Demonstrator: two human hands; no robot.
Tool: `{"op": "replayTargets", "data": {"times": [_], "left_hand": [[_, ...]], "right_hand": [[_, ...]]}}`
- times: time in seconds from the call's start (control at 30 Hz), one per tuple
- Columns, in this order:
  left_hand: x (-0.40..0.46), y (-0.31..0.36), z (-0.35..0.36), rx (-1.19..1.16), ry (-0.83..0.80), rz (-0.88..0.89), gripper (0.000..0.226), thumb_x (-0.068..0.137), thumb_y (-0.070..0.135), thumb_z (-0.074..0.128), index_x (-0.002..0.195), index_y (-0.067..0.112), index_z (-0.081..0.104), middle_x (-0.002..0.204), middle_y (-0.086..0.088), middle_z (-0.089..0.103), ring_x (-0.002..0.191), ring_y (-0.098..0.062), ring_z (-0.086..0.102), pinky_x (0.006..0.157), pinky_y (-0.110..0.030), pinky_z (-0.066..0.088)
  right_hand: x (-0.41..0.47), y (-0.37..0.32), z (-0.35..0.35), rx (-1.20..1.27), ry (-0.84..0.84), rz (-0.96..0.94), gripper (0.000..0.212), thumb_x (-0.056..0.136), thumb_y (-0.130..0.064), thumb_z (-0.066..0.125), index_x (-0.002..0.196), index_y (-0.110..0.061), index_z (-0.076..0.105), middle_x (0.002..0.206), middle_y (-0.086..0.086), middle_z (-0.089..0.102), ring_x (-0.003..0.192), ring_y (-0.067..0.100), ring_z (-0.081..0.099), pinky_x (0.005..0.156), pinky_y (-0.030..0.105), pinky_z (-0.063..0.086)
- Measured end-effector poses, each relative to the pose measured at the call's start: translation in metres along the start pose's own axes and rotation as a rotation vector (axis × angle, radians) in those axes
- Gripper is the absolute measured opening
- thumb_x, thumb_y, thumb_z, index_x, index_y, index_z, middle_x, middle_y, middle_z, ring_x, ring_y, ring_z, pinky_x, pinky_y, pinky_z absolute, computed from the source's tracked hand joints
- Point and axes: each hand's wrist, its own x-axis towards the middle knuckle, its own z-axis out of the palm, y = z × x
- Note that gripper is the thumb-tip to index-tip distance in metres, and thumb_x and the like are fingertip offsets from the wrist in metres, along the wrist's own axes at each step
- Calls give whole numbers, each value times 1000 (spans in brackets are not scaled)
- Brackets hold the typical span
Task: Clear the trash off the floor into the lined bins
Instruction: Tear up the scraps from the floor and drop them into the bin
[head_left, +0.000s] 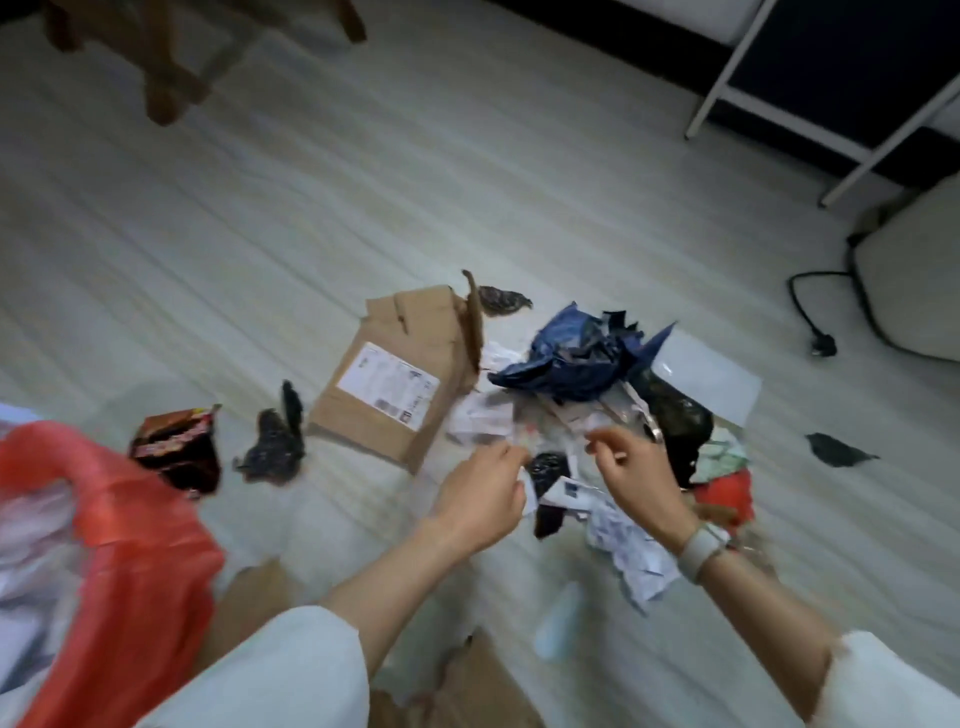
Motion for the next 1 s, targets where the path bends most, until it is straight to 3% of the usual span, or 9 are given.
{"op": "replayTargets", "data": {"times": [0.13, 0.27, 0.33, 0.4, 0.5, 0.6, 0.7, 0.87, 1.0], "left_hand": [[23, 6, 68, 32, -22, -127, 42, 89, 26, 47, 130, 16, 44, 136, -4, 41, 125, -27, 37, 99, -38, 37], [59, 25, 82, -36, 186, -249, 45, 90, 26, 49, 133, 16, 42, 138, -4, 38, 127, -22, 32, 103, -35, 33], [74, 29, 78, -56, 288, -281, 42, 89, 21, 51, 129, 13, 45, 135, -6, 41, 126, -23, 35, 103, -36, 34], [86, 30, 73, -70, 338, -300, 42, 87, 18, 53, 128, 10, 46, 133, -9, 42, 124, -25, 36, 103, -37, 35], [95, 28, 59, -153, 386, -314, 54, 85, 18, 57, 135, 11, 36, 137, -9, 36, 126, -24, 35, 103, -32, 31], [96, 34, 44, -230, 397, -229, 82, 81, 25, 66, 144, 26, 15, 151, -6, 13, 139, -22, 15, 108, -35, 25], [102, 42, 30, -135, 441, 10, 98, 72, 48, 70, 140, 44, 0, 153, 2, -5, 142, -22, -1, 110, -47, 19], [107, 52, 17, 180, 434, 237, 105, 59, 71, 62, 142, 43, 3, 153, -3, -2, 141, -34, -8, 110, -60, 9], [91, 36, 15, 166, 327, 298, 73, 67, 57, 59, 128, 26, 33, 130, -8, 45, 129, -28, 30, 106, -52, 33]], "right_hand": [[-9, 74, 5, -185, 53, -76, 24, 84, -3, 53, 105, -6, 63, 102, 11, 63, 98, 23, 56, 87, 28, 44], [37, 71, -3, -341, 191, -409, 40, 78, -10, 63, 117, -7, 56, 114, 14, 59, 110, 22, 47, 97, 37, 46], [75, 55, -3, -488, 92, -467, 64, 78, -21, 66, 136, -14, 40, 139, 17, 42, 132, 30, 31, 112, 48, 20], [113, 47, 2, -664, -84, -389, 81, 80, -35, 64, 145, -27, 17, 154, 16, 10, 143, 35, 3, 111, 56, -6], [144, 54, 8, -758, -227, -224, 64, 84, -28, 59, 139, -26, 25, 153, 16, 15, 140, 39, 12, 111, 60, 4], [137, 51, -8, -448, -40, -183, 41, 85, -14, 54, 125, -18, 44, 127, 11, 53, 114, 29, 50, 100, 44, 33], [118, 38, -39, -44, 134, -113, 36, 84, -11, 54, 119, -17, 52, 111, 8, 62, 96, 27, 58, 77, 32, 41], [87, 23, -66, 611, -315, 157, 11, 84, -15, 64, 94, -19, 65, 95, 3, 71, 91, 16, 67, 82, 33, 55], [62, 27, -58, 678, -574, 215, 19, 86, -19, 61, 102, -9, 66, 98, 9, 71, 89, 17, 68, 82, 29, 55]]}}
